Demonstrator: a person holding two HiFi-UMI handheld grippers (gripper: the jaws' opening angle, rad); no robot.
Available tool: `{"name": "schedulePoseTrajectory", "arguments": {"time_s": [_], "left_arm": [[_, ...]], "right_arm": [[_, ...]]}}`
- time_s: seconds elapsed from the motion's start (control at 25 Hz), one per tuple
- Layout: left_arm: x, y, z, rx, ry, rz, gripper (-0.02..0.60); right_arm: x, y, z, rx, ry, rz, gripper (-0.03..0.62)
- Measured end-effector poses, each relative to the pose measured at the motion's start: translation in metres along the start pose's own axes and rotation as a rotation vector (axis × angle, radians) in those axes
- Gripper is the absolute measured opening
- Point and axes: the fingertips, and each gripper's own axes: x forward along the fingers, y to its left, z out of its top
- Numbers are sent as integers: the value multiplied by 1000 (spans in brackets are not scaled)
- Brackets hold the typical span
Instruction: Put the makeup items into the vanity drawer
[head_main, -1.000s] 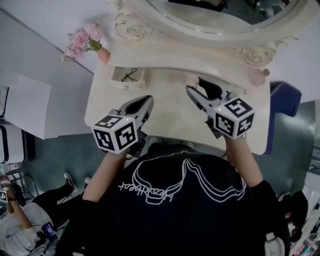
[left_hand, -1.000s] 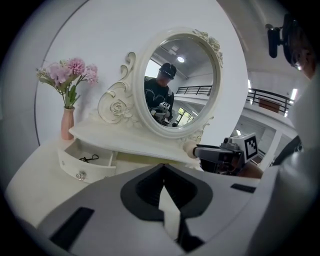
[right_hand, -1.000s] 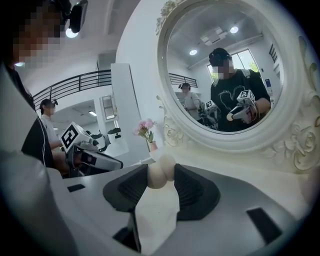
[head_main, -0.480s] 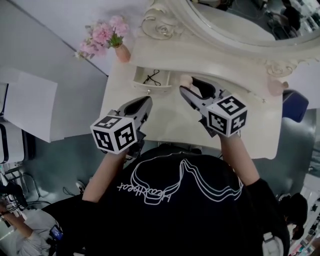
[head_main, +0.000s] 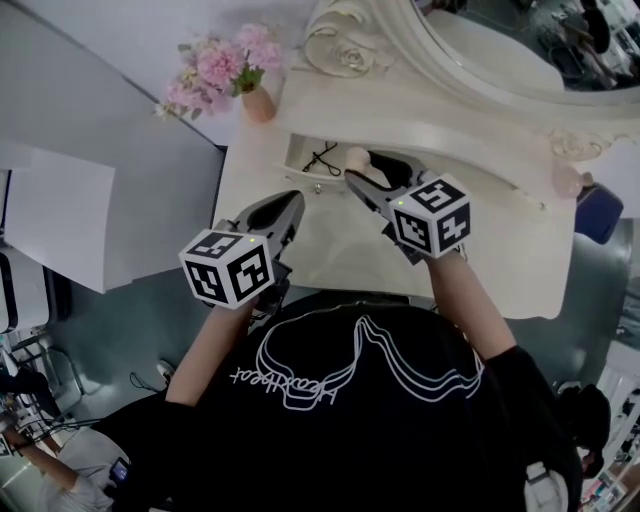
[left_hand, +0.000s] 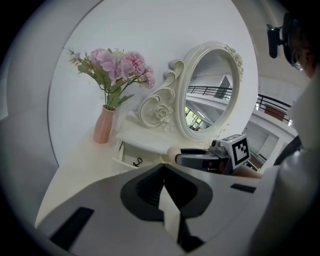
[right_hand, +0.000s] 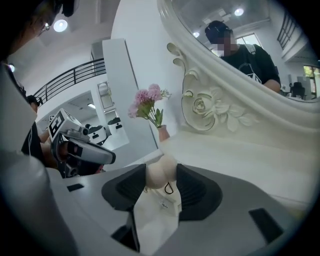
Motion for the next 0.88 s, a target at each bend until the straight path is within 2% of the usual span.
{"name": "schedulePoseTrajectory", "arguments": {"time_s": [0.6,0.88], "left_arm": [[-3,47,-7,-75,7,41,6],[-4,53,-8,-85,-2,52,6]], "right_arm": [[63,-10,-23,7,160,2,212],[66,-7,-24,20,162,19,233]]}}
